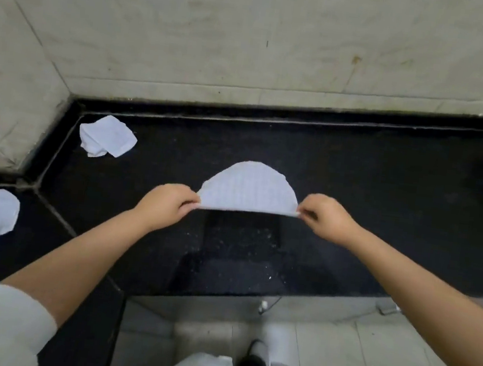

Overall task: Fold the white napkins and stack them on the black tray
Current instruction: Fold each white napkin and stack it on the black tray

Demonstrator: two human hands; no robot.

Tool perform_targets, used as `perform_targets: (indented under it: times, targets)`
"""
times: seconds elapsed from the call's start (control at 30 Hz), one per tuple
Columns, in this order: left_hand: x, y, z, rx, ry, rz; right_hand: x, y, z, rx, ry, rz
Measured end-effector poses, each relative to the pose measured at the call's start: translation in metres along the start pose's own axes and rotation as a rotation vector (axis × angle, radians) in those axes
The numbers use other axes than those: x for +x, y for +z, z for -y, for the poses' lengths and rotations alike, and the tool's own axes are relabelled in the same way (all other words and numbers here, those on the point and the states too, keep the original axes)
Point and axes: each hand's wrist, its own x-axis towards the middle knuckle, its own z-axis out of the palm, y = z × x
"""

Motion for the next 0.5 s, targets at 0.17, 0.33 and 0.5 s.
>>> perform_targets:
  times: [0.17,0.33,0.5]
  targets:
    - [-0.021,0.053,-0.006,-0.028,-0.054,0.469,-0.016,0.044,-0.003,0.041,0.033,0.42]
    - [-0.002,0.061,-0.001,-0.075,-0.188,0.412,0.019,0.045,-0.016,0.094,0.148,0.368]
    - [0.049,0.065,0.013,0.02,-0.281,0.21,0.06,0.052,-0.028,0.075,0.282,0.193]
